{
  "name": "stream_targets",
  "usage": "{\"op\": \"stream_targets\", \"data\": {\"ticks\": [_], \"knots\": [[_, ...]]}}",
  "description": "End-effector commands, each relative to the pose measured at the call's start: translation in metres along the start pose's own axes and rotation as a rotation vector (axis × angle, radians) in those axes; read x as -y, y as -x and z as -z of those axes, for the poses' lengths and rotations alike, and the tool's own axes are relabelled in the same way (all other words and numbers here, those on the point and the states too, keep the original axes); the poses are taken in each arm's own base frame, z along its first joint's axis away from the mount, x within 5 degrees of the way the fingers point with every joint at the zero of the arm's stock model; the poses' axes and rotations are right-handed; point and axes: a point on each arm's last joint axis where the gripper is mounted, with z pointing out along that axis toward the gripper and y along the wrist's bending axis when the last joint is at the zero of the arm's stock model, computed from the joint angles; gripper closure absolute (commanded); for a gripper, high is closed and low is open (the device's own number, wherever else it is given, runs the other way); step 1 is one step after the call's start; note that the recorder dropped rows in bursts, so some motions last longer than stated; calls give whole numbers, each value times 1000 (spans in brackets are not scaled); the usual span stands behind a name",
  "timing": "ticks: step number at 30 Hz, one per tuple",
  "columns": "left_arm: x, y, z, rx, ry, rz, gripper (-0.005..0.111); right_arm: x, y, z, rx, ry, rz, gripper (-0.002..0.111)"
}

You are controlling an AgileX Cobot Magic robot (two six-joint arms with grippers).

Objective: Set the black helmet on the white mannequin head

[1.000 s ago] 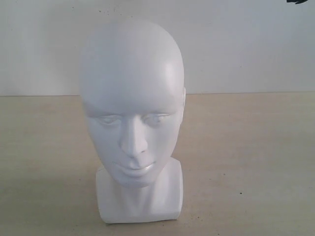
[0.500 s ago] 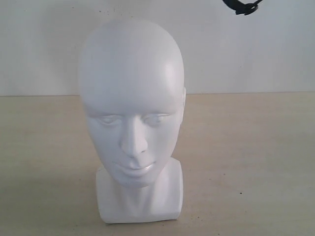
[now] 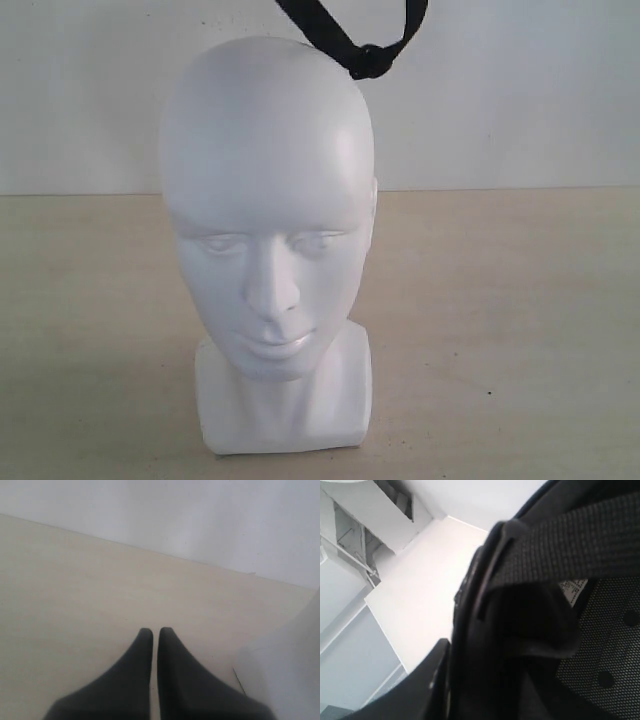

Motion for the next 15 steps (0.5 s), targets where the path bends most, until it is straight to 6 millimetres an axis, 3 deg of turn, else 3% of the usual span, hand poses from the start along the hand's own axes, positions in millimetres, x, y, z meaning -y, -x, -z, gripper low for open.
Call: {"op": "stream_targets", "data": {"ticks": [1, 8, 11, 15], "knots": [[0, -1, 0, 1, -7, 5, 102, -27, -22, -16, -78, 186, -41, 108], [0, -1, 0, 1, -7, 5, 102, -22, -43, -21, -106, 195, 12, 108], [0, -1, 0, 1, -7, 5, 102, -10, -35, -26, -90, 186, 144, 108], [0, -1, 0, 1, -7, 5, 102, 16, -37, -32, -90, 149, 144, 108]]}}
